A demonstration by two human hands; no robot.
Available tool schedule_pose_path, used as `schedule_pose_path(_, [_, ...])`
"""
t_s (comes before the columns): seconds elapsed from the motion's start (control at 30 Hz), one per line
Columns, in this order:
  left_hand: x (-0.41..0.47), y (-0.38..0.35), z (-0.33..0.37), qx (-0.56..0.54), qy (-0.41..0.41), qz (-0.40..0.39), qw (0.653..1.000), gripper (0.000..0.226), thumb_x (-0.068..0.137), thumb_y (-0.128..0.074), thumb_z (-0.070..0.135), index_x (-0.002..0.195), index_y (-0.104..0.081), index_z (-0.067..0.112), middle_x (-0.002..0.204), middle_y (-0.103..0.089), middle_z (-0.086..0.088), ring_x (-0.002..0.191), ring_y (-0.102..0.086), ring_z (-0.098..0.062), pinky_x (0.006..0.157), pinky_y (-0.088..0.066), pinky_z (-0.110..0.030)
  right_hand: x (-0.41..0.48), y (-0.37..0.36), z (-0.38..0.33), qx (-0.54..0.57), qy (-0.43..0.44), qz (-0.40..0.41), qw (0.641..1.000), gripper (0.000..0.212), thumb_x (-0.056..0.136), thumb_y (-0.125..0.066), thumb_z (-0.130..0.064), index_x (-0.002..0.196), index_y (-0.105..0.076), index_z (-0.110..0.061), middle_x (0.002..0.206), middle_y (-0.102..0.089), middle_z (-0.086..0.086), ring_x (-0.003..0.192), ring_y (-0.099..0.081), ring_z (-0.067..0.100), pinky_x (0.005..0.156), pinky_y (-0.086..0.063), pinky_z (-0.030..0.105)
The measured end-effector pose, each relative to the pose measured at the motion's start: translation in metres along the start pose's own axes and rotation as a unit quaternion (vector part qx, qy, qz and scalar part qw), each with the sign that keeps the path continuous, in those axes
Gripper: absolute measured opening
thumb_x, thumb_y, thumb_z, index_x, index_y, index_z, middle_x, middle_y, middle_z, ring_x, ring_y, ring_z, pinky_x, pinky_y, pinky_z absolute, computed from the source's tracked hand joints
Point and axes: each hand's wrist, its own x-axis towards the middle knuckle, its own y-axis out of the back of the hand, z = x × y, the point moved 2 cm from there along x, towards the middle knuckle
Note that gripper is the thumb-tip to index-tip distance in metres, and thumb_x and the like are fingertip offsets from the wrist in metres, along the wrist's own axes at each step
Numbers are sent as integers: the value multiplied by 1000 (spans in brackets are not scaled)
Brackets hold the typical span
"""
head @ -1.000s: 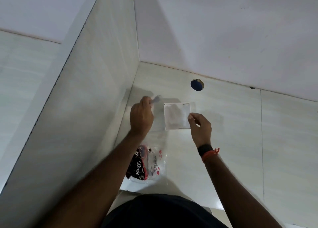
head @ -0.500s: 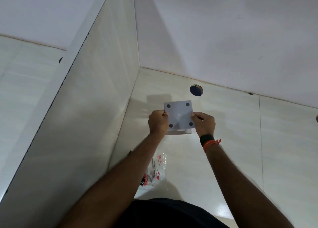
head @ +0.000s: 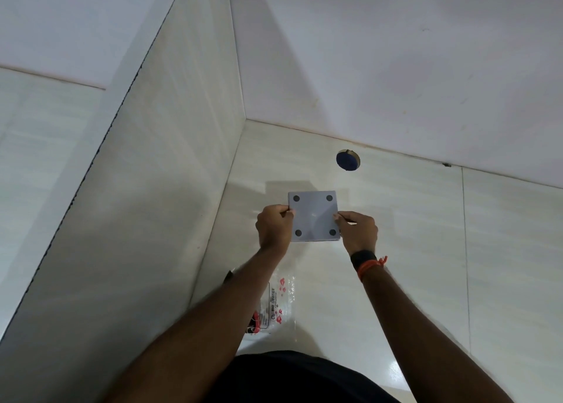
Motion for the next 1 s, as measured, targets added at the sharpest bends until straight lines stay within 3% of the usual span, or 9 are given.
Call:
schedule_pose_path(0.13, [-1, 0, -1, 8, 8, -21, 1000, 19, 86, -65, 17, 85, -77, 3, 80, -77, -12, 65, -62, -21, 56, -38, -25, -2, 1, 3, -16, -1, -2, 1000, 17, 89, -68, -22, 98, -78, -12, 99, -77, 3, 89, -68, 21, 82, -56, 32])
schedule_pose_path(0.27, [3, 0, -1, 21, 50, -39, 998, 42, 86, -70, 26, 122, -63, 4, 108, -73, -13, 99, -69, -31, 76, -49, -31, 0, 4, -1, -81, 9, -6, 997, 24, 88, -70, -29, 105, -71, -11, 98, -68, 0, 87, -60, 18, 75, -44, 27])
schedule_pose_path(0.4, [17, -9, -6, 15, 116, -133, 984, 44, 89, -65, 24, 126, -55, 3, 119, -67, -17, 93, -72, -39, 82, -61, -44, 8, 2, -7, -130, -28, -84, 988, 26, 94, -60, -29, 103, -69, -6, 97, -66, 5, 85, -63, 26, 80, -53, 36])
schedule_pose_path(0.47, [19, -14, -5, -46, 135, -188, 972, 30, 92, -58, 12, 119, -62, 0, 120, -66, -18, 93, -71, -42, 75, -62, -49, 7, -3, -12, -84, -83, -153, 981, 26, 97, -52, -25, 87, -65, -4, 87, -67, 15, 62, -62, 27, 70, -58, 39])
schedule_pose_path(0.53, [14, -10, 2, -118, 149, -193, 962, 29, 95, -55, 20, 114, -63, 1, 117, -64, -18, 92, -71, -43, 70, -63, -51, 0, -6, -17, -24, -117, -182, 976, 33, 98, -52, -31, 78, -62, -7, 84, -68, 18, 57, -64, 27, 68, -61, 41])
schedule_pose_path(0.63, [-1, 11, 16, -211, 164, -164, 950, 56, 92, -50, 58, 115, -55, 7, 108, -60, -15, 90, -70, -40, 64, -64, -47, -13, -4, -27, 21, -68, -162, 984, 49, 96, -46, -55, 83, -64, -11, 90, -69, 13, 79, -71, 30, 78, -61, 42])
schedule_pose_path(0.73, [-13, 31, 19, -290, 179, -119, 932, 68, 87, -48, 69, 118, -48, 9, 106, -60, -13, 94, -67, -33, 60, -63, -40, -35, -2, -36, 207, -63, -144, 966, 51, 99, -38, -56, 111, -57, -10, 106, -64, 7, 99, -66, 28, 87, -59, 41])
schedule_pose_path(0.93, [-33, 47, 11, -347, 178, -96, 916, 29, 83, -71, 32, 100, -60, 12, 102, -64, -11, 85, -62, -19, 74, -63, -40, -57, -8, -36, 285, -80, -103, 950, 34, 95, -57, -42, 106, -46, -11, 107, -52, 6, 103, -55, 25, 90, -56, 46])
schedule_pose_path(1.0, [-41, 52, 5, -382, 165, -93, 905, 38, 75, -74, 30, 108, -64, 14, 108, -68, -12, 94, -66, -24, 83, -62, -46, -63, -6, -37, 323, -90, -117, 935, 23, 95, -60, -29, 104, -49, -11, 109, -54, 7, 105, -55, 28, 82, -56, 41])
